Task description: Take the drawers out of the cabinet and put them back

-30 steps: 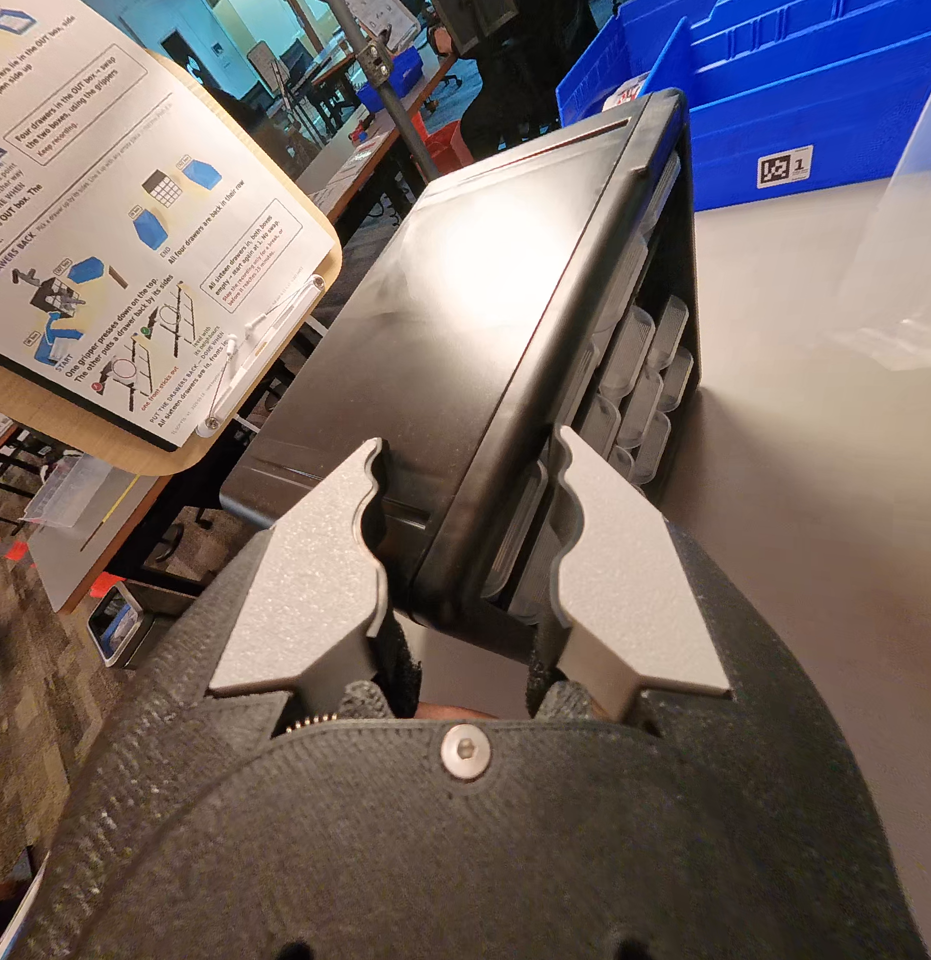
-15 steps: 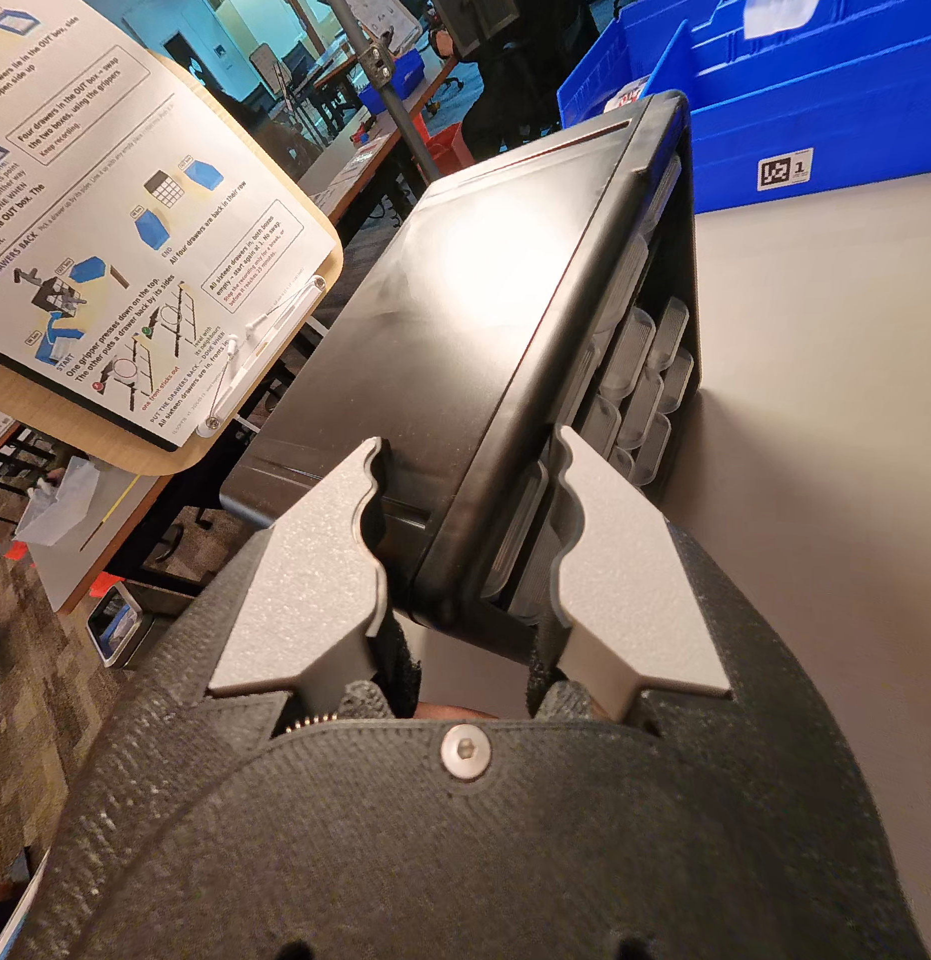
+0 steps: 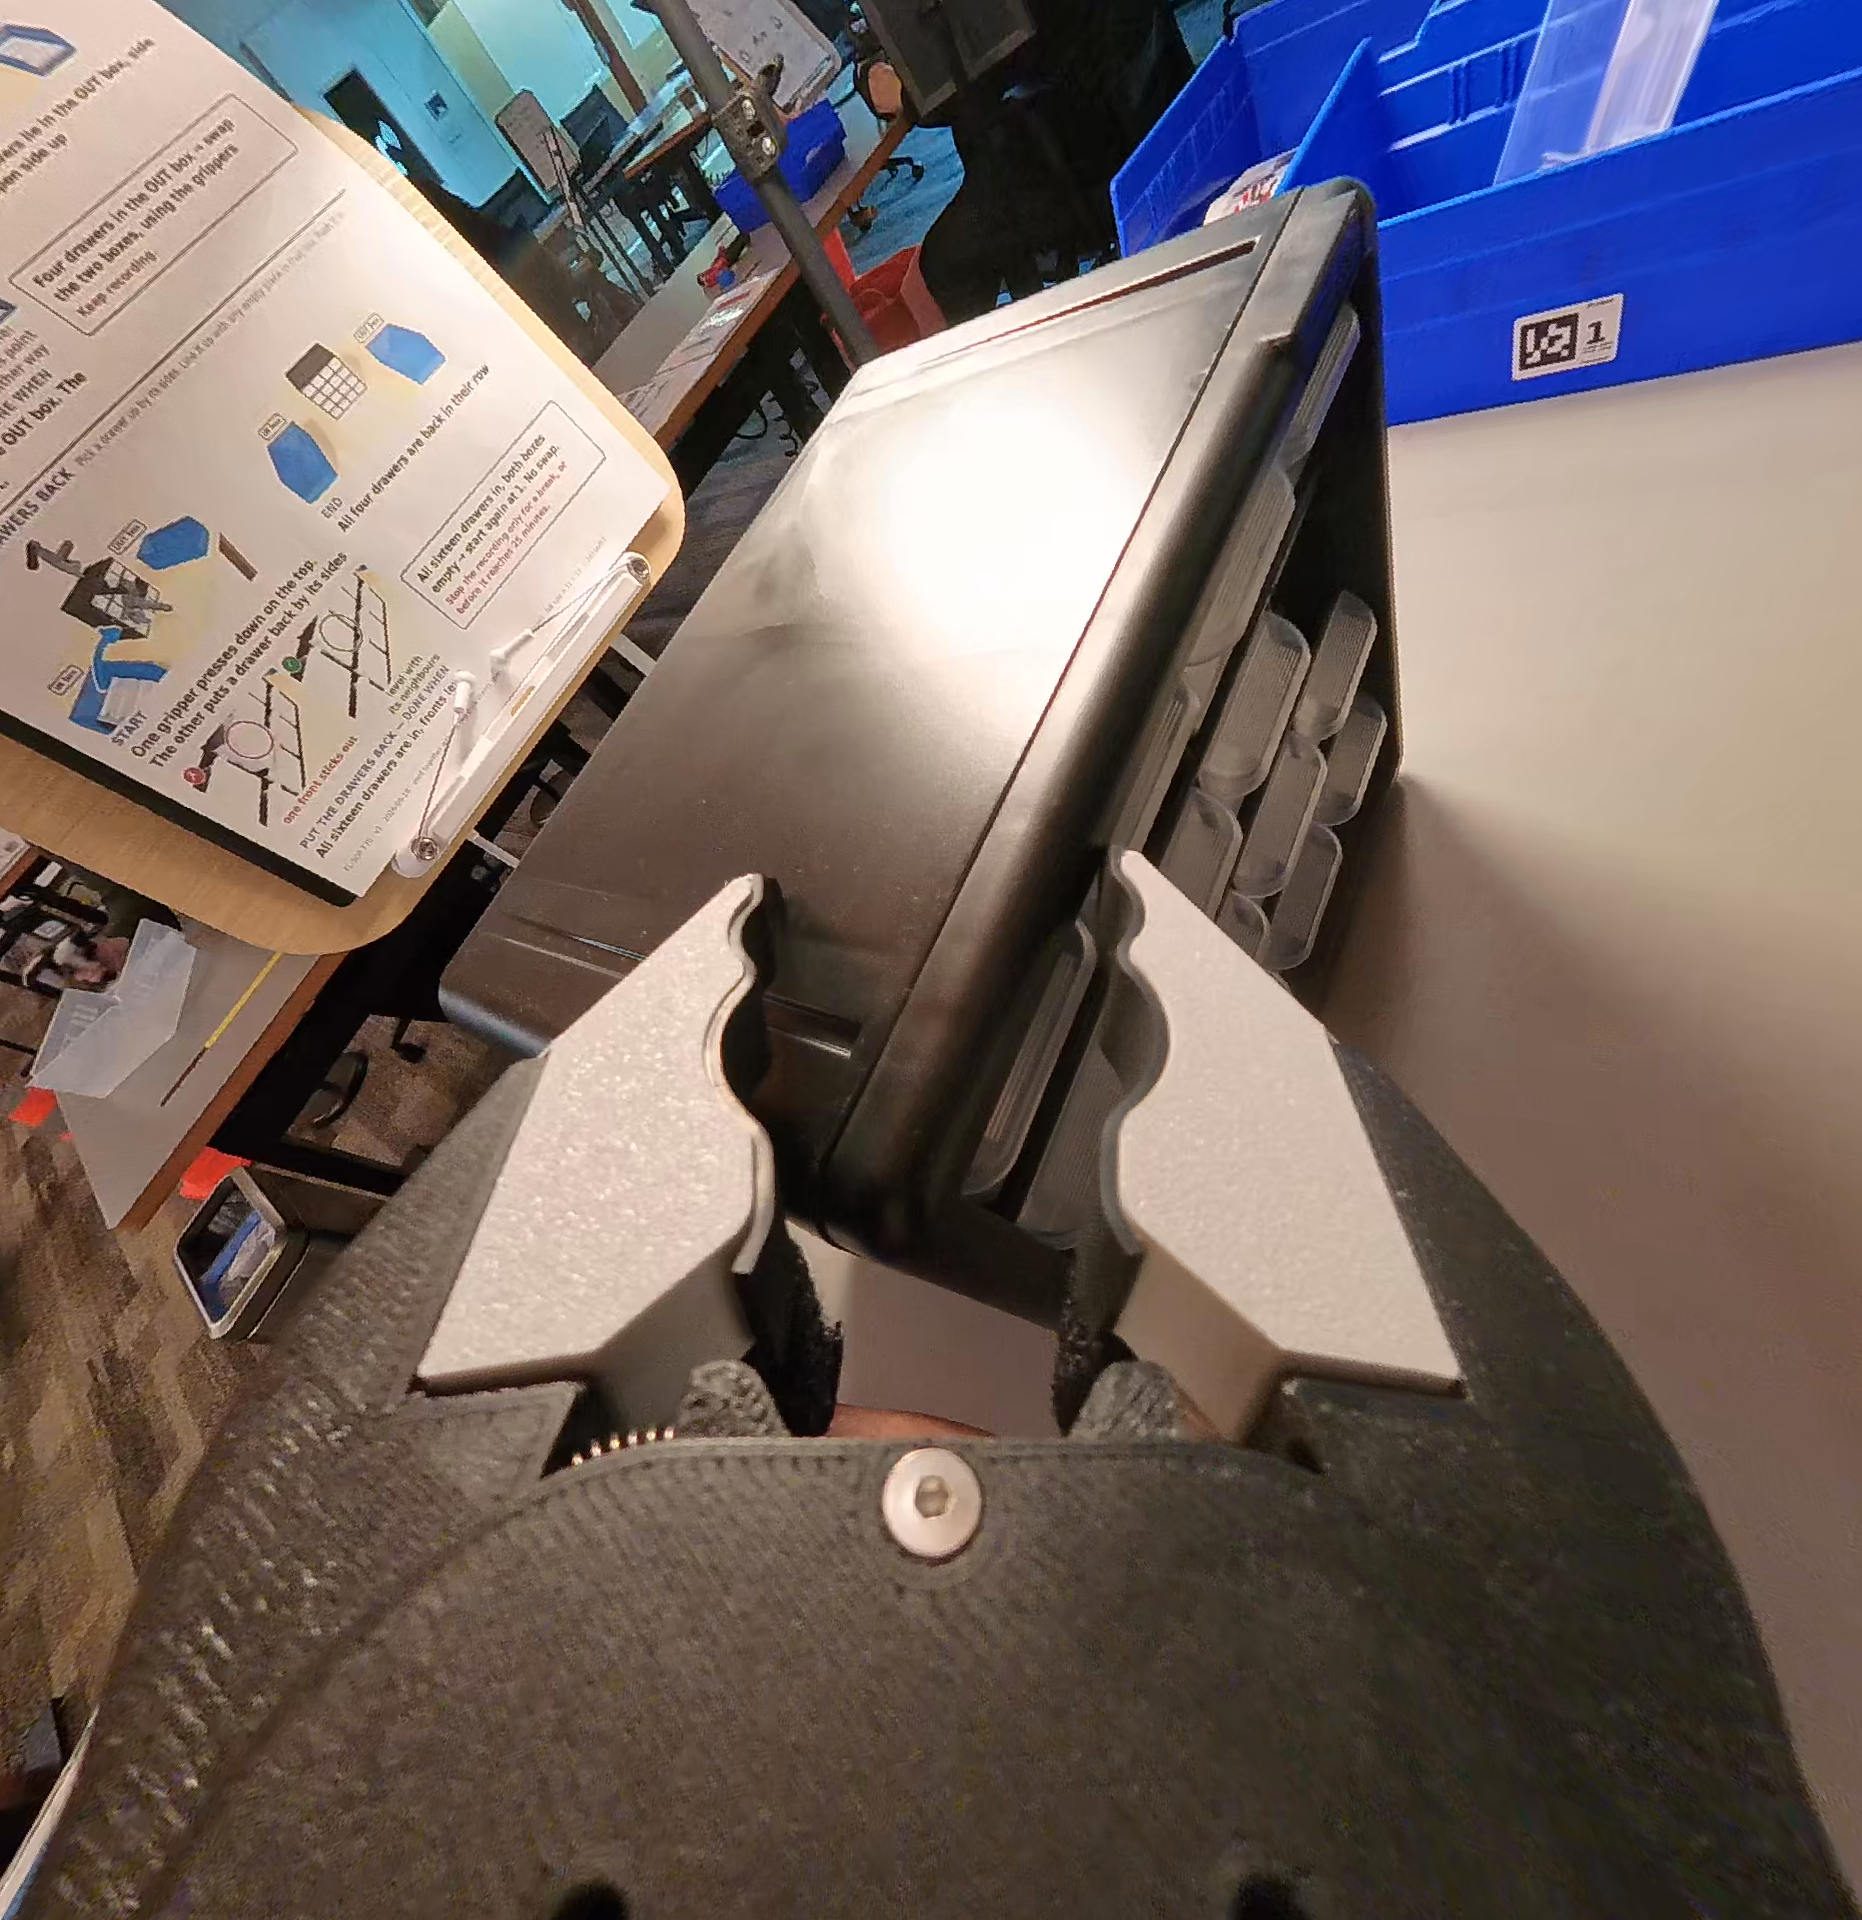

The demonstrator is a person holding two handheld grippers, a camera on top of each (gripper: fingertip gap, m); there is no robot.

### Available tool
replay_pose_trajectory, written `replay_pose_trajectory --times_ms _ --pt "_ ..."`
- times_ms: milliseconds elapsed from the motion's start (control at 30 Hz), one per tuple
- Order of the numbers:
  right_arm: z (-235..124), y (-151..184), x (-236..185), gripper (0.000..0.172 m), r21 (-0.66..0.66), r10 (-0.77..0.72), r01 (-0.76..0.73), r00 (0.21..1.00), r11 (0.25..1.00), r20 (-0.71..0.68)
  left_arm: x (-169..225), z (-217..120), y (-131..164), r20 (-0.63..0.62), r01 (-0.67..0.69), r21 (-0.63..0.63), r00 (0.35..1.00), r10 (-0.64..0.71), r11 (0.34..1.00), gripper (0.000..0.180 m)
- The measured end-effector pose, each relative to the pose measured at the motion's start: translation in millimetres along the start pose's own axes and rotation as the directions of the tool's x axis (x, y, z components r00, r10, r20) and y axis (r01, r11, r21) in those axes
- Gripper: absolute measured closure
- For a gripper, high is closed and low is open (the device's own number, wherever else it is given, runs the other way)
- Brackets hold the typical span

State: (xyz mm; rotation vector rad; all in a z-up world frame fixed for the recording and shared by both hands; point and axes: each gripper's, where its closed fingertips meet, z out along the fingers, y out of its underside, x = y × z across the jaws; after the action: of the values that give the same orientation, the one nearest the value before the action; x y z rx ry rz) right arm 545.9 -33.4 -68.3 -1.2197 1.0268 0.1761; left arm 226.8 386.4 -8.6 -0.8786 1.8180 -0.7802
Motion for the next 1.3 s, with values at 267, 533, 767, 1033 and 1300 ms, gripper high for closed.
replay_pose_trajectory --times_ms 267,533,767,1033,1300 --pt "-25 13 62 0.171 -0.274 -0.254 0.154 0.891 0.949 -0.377 0 0 0 0.002 -0.005 -0.005 1.0 0.005 1.0 0.121" --pt "21 0 95 0.159 -0.574 -0.686 0.404 0.573 0.712 -0.449 0 0 0 0.007 -0.009 -0.003 1.0 0.009 1.0 0.118" --pt "23 -5 31 0.133 -0.507 -0.722 0.521 0.571 0.687 -0.391 0 0 0 0.0 -0.009 -0.001 1.0 0.009 1.0 0.118" --pt "29 136 -171 0.134 -0.271 -0.467 0.492 0.87 0.827 0.157 1 0 0 -0.004 -0.007 -0.006 1.0 0.007 1.0 0.117" --pt "90 285 -269 0.132 -0.364 -0.024 0.177 0.921 0.914 0.389 1 0 0 0.001 -0.007 -0.006 1.0 0.007 1.0 0.118"
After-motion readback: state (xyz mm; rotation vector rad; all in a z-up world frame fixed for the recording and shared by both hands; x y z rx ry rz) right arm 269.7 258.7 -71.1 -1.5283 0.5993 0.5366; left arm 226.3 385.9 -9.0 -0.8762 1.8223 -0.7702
